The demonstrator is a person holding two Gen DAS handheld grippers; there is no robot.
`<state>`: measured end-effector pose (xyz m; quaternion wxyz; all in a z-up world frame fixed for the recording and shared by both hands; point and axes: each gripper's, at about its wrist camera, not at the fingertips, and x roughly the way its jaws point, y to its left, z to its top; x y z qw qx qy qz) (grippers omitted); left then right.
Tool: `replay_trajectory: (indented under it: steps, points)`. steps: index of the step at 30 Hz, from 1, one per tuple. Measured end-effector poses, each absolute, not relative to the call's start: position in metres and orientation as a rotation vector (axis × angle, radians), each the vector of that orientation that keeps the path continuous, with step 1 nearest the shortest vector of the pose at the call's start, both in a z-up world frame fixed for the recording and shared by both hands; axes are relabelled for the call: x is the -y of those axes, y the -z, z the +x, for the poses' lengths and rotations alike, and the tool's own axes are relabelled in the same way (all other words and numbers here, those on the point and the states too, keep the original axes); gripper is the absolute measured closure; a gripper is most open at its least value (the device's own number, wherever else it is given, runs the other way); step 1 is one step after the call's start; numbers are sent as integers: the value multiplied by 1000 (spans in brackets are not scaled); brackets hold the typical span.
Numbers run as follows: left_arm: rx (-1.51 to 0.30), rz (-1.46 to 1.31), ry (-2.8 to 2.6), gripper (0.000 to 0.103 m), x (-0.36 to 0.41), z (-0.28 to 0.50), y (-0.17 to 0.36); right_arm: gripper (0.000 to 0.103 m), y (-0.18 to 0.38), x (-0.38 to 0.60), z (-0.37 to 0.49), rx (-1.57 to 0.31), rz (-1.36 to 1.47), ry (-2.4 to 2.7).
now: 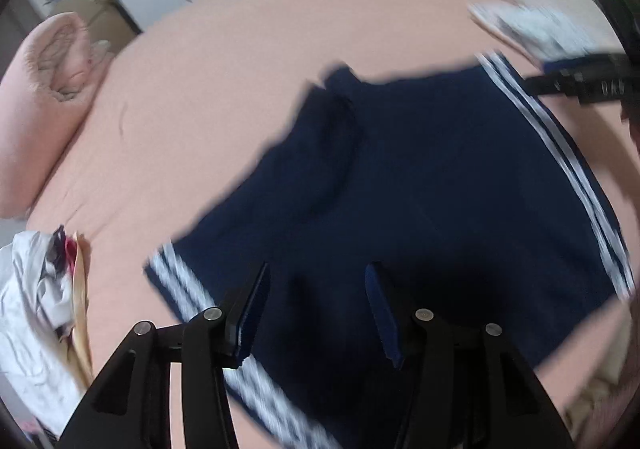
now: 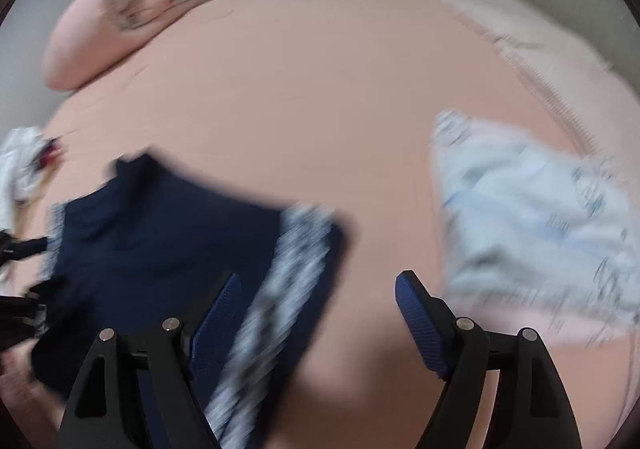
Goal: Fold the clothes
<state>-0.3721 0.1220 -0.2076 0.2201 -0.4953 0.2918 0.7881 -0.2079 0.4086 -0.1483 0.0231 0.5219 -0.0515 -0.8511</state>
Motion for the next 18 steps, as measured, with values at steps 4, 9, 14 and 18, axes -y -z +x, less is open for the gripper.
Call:
replay_trajectory:
  steps: [4,9,14,18]
  points:
    - [-931,-1410,-2131,56,-120,-335,212,23,143,-350,-166,133,1614,2436]
    - [-788,-1479,-2099,56,-112,-319,231,23,161,-290,-106,-19,1682,2341]
    - [-608,-1518,-2152,54,-97,-331,236,23,173,-289,-87,-230,1752,2433]
    - [-439,-1450,-2265,55,-85,-335,218,23,159,-308,-86,-111,1772,2515]
